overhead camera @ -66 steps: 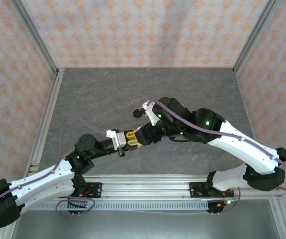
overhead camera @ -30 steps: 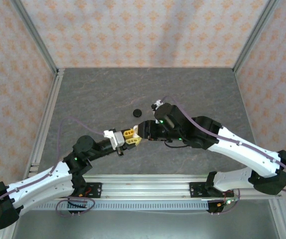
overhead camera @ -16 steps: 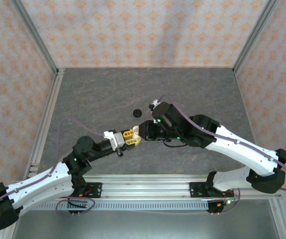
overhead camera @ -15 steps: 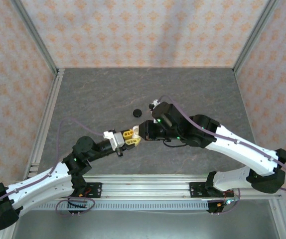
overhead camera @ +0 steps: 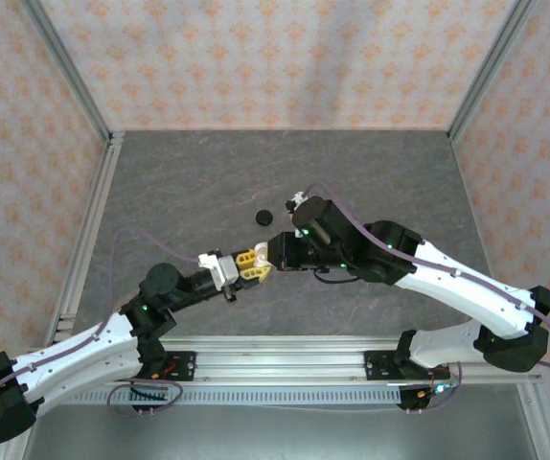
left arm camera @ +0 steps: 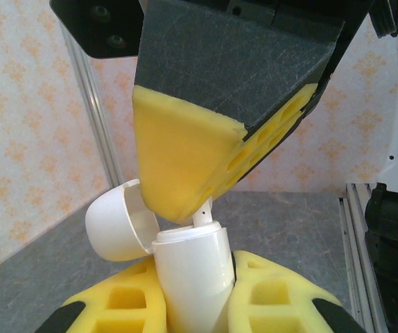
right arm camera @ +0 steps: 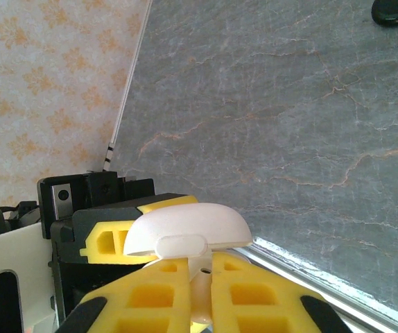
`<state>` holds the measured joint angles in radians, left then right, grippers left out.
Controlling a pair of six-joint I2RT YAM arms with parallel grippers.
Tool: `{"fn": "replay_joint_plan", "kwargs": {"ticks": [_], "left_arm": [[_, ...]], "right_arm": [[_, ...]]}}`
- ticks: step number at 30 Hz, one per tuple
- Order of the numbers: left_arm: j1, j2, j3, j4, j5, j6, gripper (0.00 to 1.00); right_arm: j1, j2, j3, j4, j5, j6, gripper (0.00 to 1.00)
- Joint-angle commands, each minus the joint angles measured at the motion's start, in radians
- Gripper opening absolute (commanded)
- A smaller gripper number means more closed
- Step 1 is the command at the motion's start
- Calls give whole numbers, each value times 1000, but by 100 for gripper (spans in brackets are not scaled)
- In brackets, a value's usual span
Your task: Insert the wireless bluetooth earbuds into the charging case
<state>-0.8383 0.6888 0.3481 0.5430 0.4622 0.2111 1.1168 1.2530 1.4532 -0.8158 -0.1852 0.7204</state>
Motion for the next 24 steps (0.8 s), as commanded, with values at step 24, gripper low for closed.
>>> {"fn": "replay_joint_plan", "kwargs": {"ticks": [24], "left_arm": [[-7,-24,-30,58,0,39,0]], "right_arm": [[-15,-64,47,-33,4,-9,11]]}}
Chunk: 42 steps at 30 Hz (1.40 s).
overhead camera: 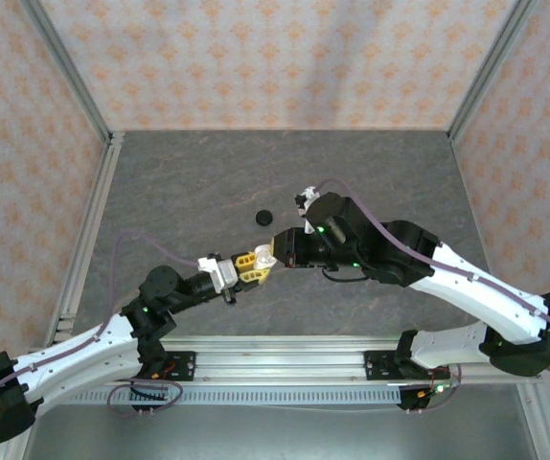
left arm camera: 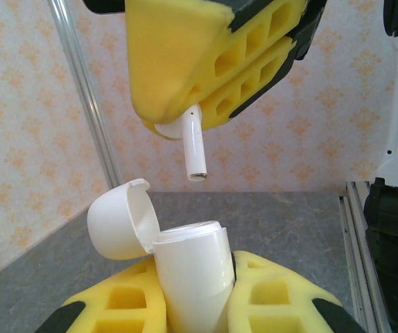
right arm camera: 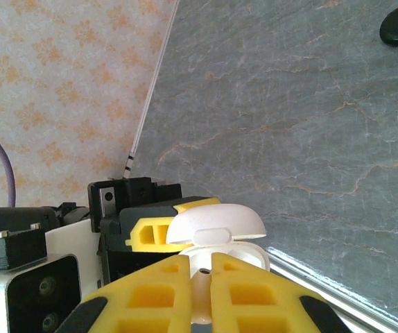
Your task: Insert the wireless bluetooth earbuds into the charging case
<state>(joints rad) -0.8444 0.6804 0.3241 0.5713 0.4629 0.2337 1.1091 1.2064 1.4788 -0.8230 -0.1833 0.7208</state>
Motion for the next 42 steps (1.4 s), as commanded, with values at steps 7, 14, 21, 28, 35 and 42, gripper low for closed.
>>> {"fn": "replay_joint_plan", "kwargs": {"ticks": [7,14,21,28,35,42], "left_arm": [[-1,-21,-7,46,6,7,0],[-2,-37,-8,48,8,3,0],[-1,-47,-12,53,12,-4,0],[-2,-53,-12,46,8,-4,0],[-2,-53,-13,46,2,0,0],[-1,-45,-8,46,4,1,0]], "right_arm": [[-7,-12,-2,-22,8,-12,11],[-17,-17,-14,-45,30,-20,11],[-24,-15,-38,-10,-3,-8,11],[-23,-8,-52,34,-47,10,10],[-23,1,-69,48,-70,19,10],[-22,28,-72,47,-91,24,16]]}}
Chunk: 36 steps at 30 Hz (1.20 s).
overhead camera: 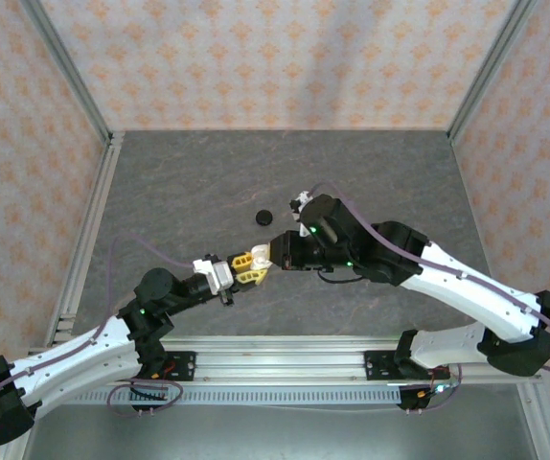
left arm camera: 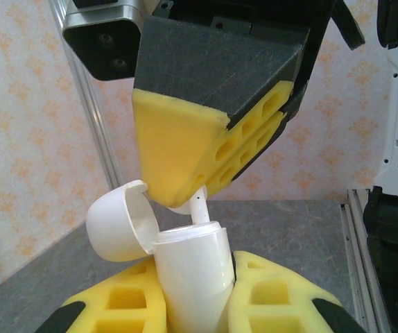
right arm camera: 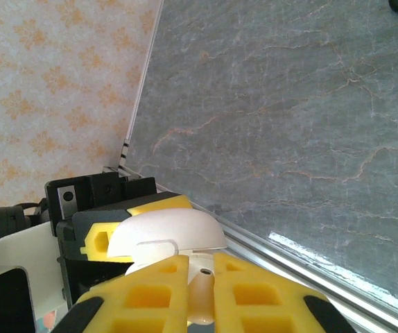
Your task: Insert the wireless bluetooth earbuds into the charging case
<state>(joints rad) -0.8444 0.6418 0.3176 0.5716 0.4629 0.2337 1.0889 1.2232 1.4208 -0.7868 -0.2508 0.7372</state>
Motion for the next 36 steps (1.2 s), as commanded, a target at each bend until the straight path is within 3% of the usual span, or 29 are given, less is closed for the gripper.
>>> {"fn": "replay_joint_plan", "kwargs": {"ticks": [1,8,13,36], "left_arm": [[-2,-6,-2,45,3,1,0],[-2,-7,-3,42,2,1,0],[-2,-7,-6,46,4,0,0],[-2,32,14,68,13,-14,0]], "right_arm": [[-2,15,-12,12,-25,6,18],[-1,-9,10,-19,27,-5,45],[-3,-34,21,-41,76,-13,53],[-7,-34,-47,69,25,-3,54]]}}
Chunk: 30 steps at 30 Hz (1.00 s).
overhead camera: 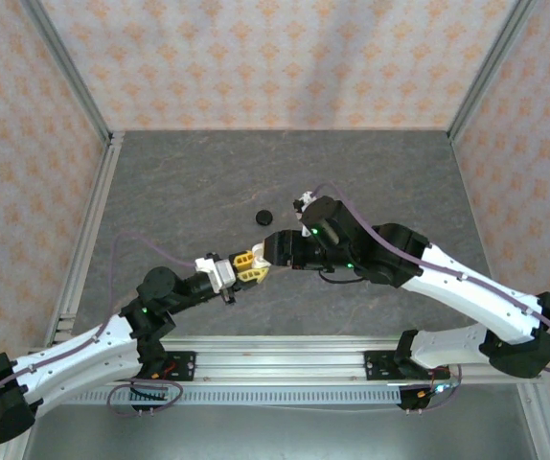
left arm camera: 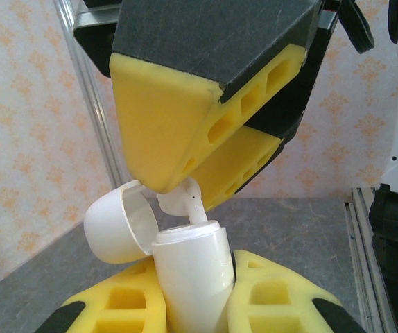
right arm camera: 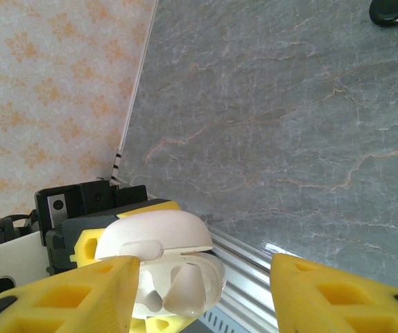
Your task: Insert the wireless bluetooth earbuds into the charging case
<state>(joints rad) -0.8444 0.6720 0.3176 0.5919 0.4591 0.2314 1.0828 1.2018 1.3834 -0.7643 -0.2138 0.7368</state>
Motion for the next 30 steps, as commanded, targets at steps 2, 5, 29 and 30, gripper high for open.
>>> {"fn": "replay_joint_plan", "kwargs": {"ticks": [2,5,29,30], "left_arm": [[-2,7,15,50,18,-12,0],[-1,12,19,51,18,-11,0],[-1,15,23,77,27,-37,0],[-1,15,23,77,27,-37,0]], "right_arm": [[-2,-13,-4,44,-6,-8,54],[-1,-13,3,40,0,-8,53],[-38,-114,-98,130,-69,28,32],[-38,-107,-97,134,-76,28,31]]}}
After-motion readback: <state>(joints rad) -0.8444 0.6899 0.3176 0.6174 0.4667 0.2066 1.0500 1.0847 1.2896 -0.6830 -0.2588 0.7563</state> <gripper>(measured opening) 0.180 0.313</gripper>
